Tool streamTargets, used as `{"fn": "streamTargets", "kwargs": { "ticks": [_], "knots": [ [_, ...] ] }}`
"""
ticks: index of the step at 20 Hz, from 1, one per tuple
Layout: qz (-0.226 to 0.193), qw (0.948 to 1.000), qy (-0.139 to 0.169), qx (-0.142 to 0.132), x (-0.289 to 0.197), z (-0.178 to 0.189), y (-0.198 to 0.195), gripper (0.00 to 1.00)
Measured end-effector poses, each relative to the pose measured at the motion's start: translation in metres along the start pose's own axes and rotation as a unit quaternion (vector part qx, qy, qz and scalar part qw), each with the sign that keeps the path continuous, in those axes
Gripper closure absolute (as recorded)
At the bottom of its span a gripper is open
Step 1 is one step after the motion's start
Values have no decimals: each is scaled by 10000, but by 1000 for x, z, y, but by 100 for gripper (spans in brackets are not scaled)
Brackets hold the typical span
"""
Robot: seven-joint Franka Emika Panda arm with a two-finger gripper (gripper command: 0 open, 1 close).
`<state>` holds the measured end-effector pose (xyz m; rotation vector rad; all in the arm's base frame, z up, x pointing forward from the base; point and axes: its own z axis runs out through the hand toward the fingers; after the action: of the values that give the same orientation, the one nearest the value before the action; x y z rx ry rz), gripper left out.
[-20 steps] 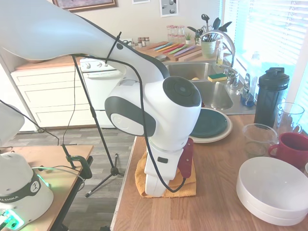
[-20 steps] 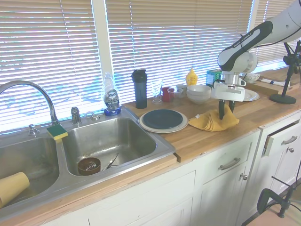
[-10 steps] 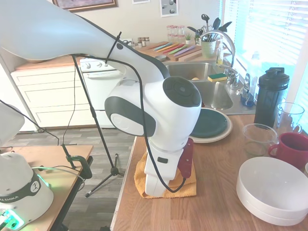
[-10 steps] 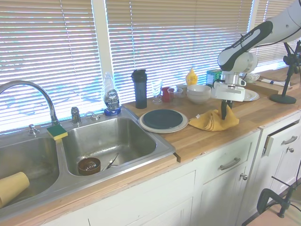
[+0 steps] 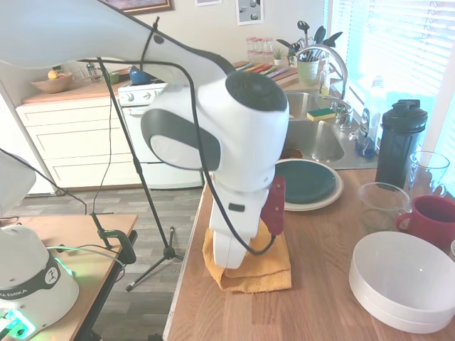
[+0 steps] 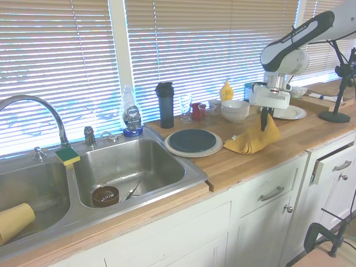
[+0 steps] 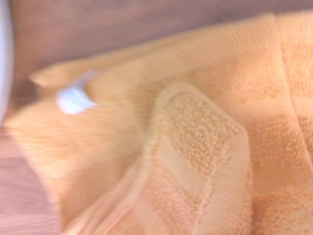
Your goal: Wipe the blue plate in clockwise motion
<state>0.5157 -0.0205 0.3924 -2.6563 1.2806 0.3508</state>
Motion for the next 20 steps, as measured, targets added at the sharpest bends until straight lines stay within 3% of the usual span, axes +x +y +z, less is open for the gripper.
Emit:
{"fn": "streamTargets", "kwargs": {
  "ticks": [12,20],
  "knots": [
    [-167,9986,496,88,-78,-142,-79,100],
    [-302,9967,755,12,-117,-165,-173,100]
  ]
}}
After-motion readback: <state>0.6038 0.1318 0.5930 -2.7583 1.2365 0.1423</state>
